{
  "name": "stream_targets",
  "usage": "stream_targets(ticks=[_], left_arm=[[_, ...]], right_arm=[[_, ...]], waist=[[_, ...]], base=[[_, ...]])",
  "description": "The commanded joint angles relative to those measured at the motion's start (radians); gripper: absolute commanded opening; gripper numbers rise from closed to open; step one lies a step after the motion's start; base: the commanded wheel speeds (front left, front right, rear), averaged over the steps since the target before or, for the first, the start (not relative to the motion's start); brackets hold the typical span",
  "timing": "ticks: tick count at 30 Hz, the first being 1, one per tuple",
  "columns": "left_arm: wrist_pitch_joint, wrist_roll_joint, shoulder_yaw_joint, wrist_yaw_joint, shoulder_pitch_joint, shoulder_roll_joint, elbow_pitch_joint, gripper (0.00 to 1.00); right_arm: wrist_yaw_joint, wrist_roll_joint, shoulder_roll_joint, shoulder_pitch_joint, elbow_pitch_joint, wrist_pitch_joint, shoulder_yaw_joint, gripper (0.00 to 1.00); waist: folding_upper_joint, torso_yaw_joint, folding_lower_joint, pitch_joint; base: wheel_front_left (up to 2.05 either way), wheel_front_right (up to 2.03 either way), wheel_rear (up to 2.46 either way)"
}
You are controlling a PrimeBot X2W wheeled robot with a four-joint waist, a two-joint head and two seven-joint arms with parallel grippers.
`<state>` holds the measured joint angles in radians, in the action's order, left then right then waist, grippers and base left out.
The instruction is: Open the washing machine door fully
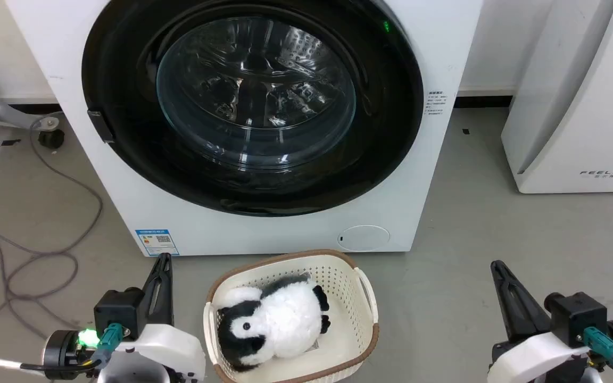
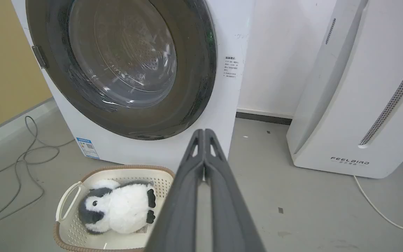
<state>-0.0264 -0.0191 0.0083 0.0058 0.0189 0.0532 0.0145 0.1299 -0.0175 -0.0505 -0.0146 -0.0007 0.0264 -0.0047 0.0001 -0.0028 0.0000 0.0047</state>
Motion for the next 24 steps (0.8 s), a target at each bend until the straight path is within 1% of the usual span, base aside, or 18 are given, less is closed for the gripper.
stream_targets(ticks=[1, 24], left_arm=[[0.008, 0.011, -0.003, -0.004, -0.017, -0.001, -0.007, 0.00], [0.026, 0.019, -0.008, -0.006, -0.019, -0.003, -0.014, 0.00]], right_arm=[[0.001, 0.008, 0.000, 0.011, 0.001, -0.008, 0.002, 0.00], [0.001, 0.018, 0.000, 0.015, 0.001, -0.026, 0.005, 0.00]], waist=[[-0.0001, 0.000, 0.0000, -0.001], [-0.0001, 0.003, 0.0000, -0.005]], base=[[0.00, 0.00, 0.00], [0.00, 0.00, 0.00]])
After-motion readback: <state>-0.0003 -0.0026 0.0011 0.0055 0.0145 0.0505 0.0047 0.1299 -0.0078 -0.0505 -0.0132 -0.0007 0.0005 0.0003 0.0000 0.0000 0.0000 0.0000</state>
